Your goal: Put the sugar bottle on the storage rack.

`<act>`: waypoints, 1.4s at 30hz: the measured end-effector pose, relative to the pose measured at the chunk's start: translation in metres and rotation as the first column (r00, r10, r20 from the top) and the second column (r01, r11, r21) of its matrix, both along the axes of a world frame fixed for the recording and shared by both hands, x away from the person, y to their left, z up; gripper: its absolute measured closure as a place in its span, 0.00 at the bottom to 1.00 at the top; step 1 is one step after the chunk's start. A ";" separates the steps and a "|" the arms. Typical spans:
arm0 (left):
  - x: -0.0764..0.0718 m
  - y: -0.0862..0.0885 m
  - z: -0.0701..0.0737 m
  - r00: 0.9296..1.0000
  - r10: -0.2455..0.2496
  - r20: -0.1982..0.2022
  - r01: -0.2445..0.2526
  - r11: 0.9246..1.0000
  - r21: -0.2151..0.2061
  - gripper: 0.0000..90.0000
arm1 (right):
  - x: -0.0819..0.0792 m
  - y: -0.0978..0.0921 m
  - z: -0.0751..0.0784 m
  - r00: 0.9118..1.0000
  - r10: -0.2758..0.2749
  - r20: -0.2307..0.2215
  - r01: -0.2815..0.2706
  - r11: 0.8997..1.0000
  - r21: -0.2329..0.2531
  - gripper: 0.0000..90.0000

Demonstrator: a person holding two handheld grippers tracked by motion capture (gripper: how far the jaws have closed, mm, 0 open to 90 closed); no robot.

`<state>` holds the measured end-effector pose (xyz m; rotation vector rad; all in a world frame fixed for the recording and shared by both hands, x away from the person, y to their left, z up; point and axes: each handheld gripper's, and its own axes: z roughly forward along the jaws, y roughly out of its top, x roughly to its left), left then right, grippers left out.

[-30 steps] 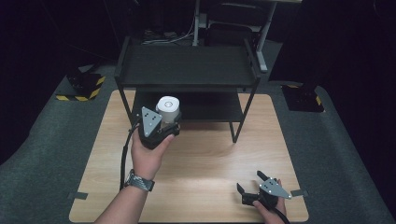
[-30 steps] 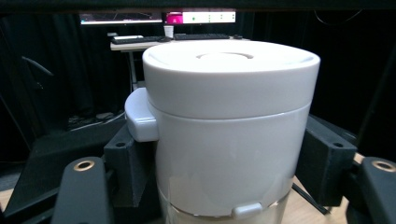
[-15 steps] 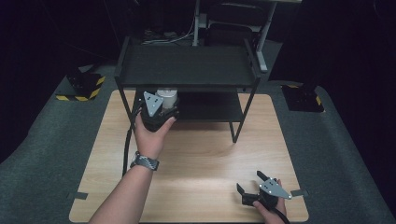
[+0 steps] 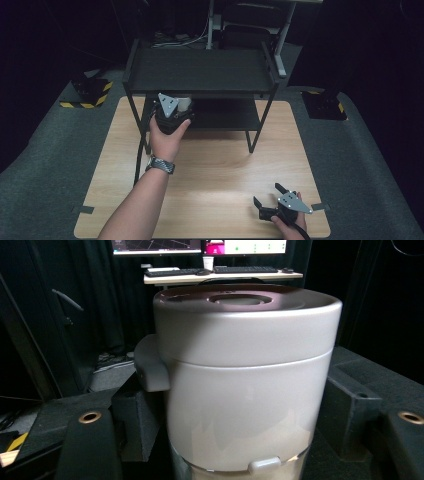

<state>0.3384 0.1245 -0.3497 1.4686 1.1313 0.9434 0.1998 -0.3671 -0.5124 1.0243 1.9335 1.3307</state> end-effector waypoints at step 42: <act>-0.025 0.013 -0.011 0.999 -0.028 0.046 0.030 0.998 -0.050 0.01 | 0.000 0.000 0.000 1.000 0.003 0.003 -0.003 1.000 -0.008 0.01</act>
